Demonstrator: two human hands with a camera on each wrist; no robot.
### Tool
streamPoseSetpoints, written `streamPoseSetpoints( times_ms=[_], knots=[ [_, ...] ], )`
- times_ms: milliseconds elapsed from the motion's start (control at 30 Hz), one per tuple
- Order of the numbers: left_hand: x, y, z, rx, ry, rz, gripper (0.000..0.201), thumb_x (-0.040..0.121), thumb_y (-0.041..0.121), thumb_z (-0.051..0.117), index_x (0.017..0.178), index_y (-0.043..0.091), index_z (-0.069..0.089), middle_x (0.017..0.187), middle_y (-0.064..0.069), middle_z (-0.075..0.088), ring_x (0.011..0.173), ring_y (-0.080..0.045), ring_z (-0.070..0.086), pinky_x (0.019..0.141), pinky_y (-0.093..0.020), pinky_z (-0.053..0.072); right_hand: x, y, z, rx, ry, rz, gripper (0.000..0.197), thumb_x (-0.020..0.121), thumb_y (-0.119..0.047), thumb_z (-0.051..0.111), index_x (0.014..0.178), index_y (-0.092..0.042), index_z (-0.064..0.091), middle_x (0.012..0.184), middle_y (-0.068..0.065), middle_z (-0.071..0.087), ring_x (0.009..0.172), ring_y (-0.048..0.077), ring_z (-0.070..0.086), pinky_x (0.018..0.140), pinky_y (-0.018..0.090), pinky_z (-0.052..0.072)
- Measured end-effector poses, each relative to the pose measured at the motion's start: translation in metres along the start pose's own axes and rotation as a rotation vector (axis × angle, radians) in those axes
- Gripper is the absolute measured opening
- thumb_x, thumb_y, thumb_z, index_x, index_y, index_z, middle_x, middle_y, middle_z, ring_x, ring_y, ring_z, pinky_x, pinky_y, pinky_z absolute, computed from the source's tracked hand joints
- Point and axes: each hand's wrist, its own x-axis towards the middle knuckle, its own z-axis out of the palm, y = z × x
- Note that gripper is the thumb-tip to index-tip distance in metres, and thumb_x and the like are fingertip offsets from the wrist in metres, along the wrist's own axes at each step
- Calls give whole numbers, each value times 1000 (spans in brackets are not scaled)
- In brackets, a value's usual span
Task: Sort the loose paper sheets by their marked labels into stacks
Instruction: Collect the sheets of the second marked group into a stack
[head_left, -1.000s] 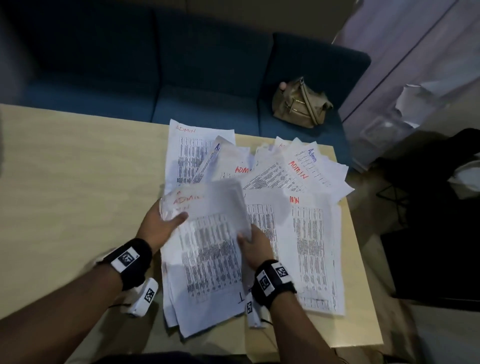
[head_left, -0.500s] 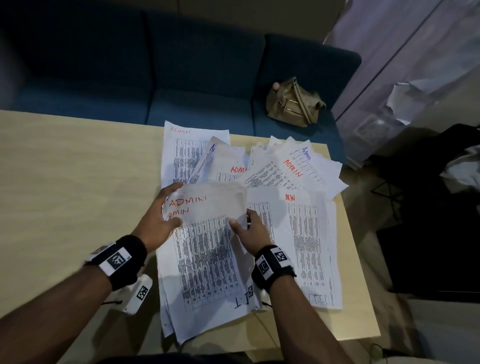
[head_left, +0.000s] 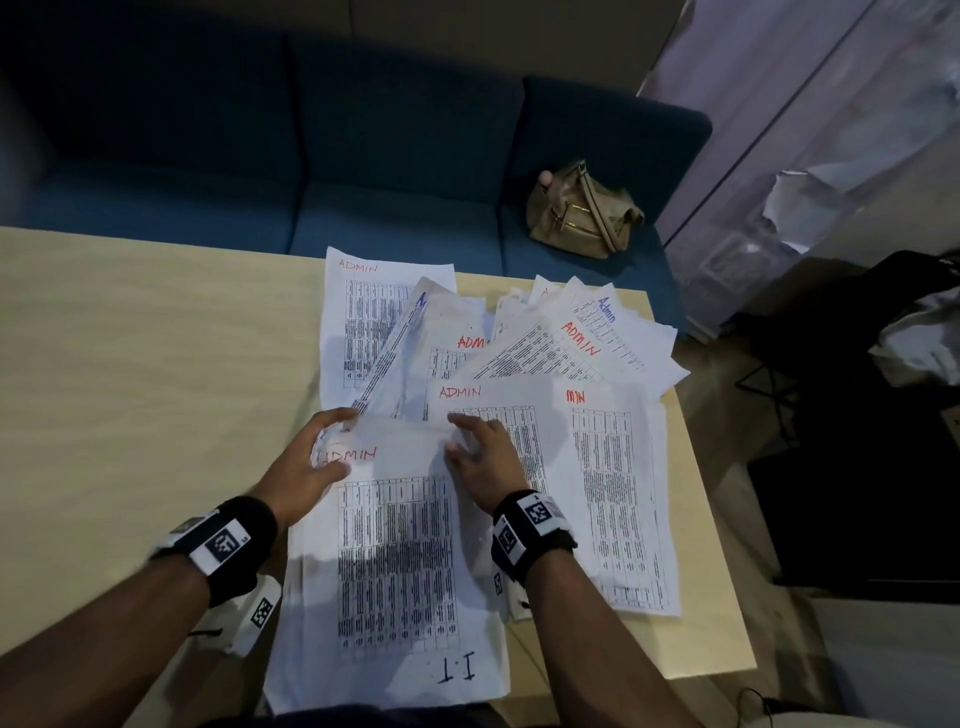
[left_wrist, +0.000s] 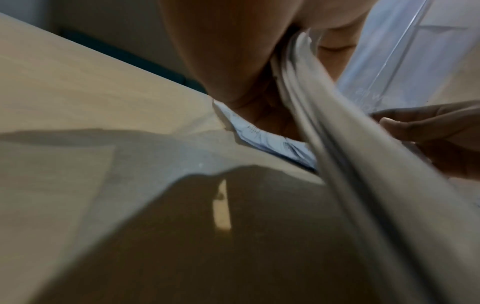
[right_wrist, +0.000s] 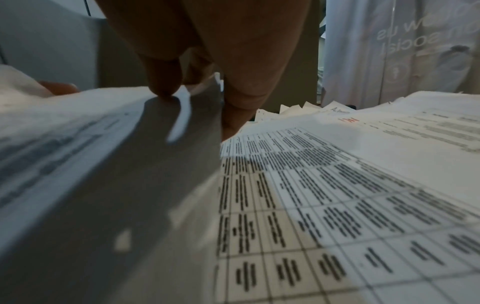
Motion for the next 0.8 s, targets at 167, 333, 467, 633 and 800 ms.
streamPoseSetpoints(
  times_ms=[167, 333, 467, 633, 800],
  knots=[
    [-5, -11, 2, -32, 44, -27, 67, 86, -7, 60, 126, 45, 44, 139, -3, 46, 118, -19, 52, 89, -16, 40, -2, -1, 4, -9, -49, 42, 38, 92, -28, 57, 130, -22, 51, 126, 7, 45, 113, 21, 50, 100, 29, 38],
    [-9, -22, 14, 66, -11, -127, 70, 90, 11, 64, 148, 27, 28, 140, 13, 34, 132, -12, 38, 107, -34, 30, 2, -10, 6, 62, -52, 8, 27, 96, -27, 51, 113, -6, 56, 115, 12, 57, 102, 26, 55, 89, 35, 44],
    [-3, -35, 6, 187, -28, -94, 57, 91, 13, 63, 143, 19, 41, 137, 6, 50, 131, -13, 44, 105, -28, 30, 5, 5, -13, 30, 119, 124, 31, 95, -32, 53, 112, -8, 62, 120, 17, 56, 111, 32, 53, 98, 46, 44],
    [-1, -39, -5, 250, 71, -173, 53, 93, 14, 60, 143, 16, 41, 140, -2, 51, 129, -20, 47, 101, -30, 33, -6, 62, -33, -289, 281, 585, 70, 80, -42, 70, 138, -20, 37, 143, 10, 35, 131, 29, 35, 105, 52, 36],
    [-6, -38, -7, 122, 73, -208, 59, 95, 0, 53, 148, 12, 32, 145, 0, 42, 136, -18, 37, 103, -21, 23, -14, 82, -41, 8, 352, 626, 85, 77, -23, 77, 143, -12, 26, 143, 14, 35, 129, 35, 41, 99, 46, 44]
  ],
)
